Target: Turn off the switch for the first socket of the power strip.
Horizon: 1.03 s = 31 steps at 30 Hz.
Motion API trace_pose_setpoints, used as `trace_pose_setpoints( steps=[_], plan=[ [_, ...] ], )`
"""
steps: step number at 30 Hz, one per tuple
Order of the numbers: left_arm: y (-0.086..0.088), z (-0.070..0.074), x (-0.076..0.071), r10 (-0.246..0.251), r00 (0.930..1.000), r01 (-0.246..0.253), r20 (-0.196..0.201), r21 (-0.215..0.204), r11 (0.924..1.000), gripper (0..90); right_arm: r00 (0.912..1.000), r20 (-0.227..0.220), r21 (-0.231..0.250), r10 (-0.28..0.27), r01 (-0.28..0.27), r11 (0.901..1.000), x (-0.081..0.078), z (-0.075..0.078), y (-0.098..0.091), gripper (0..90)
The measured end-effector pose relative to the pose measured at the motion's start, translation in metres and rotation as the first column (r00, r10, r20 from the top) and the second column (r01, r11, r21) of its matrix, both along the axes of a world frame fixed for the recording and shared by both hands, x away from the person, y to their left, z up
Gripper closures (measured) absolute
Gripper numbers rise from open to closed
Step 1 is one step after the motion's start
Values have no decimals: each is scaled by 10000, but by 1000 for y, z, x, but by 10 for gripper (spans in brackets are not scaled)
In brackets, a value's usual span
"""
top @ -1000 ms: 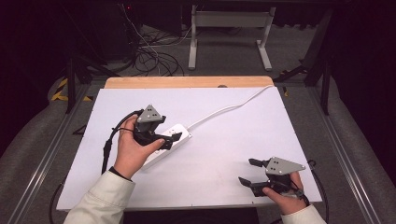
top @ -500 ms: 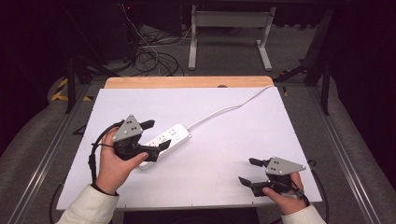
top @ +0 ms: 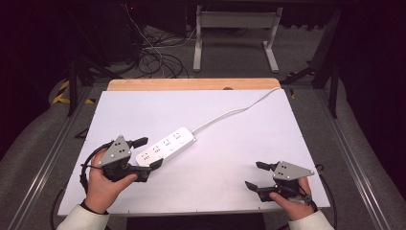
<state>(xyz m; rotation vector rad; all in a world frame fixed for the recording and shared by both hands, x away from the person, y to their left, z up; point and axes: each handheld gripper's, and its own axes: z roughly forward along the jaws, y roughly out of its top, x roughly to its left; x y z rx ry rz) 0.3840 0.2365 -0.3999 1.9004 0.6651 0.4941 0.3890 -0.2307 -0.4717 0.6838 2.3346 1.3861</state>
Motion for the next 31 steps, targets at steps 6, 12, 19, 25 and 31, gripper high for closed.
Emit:
trace_pose_setpoints(
  steps=[6, 12, 19, 25, 31],
  plan=[
    [11, -17, -5, 12, 9993, -25, -387, -338, 9994, 171, 10000, 67, 50, 66, -66, 10000, 0, 0, 0, 226],
    [18, -33, -11, 36, 9984, -63, -563, -494, 9988, 152, 9999, 82, 45, 81, -82, 10000, 0, 0, -1, 222],
    [27, -50, -20, 155, 9988, -171, -455, -342, 9993, 144, 9999, 103, 22, 108, -108, 9999, 0, 0, -2, 218],
    [31, -63, -27, 167, 9993, -178, -344, -299, 9994, 139, 9999, 126, 31, 98, -98, 9999, 0, 0, -3, 217],
    [33, -67, -27, 472, 9906, -525, -1285, -376, 9979, 160, 9999, 99, 48, 99, -100, 9999, 0, 0, -4, 215]
  ],
)
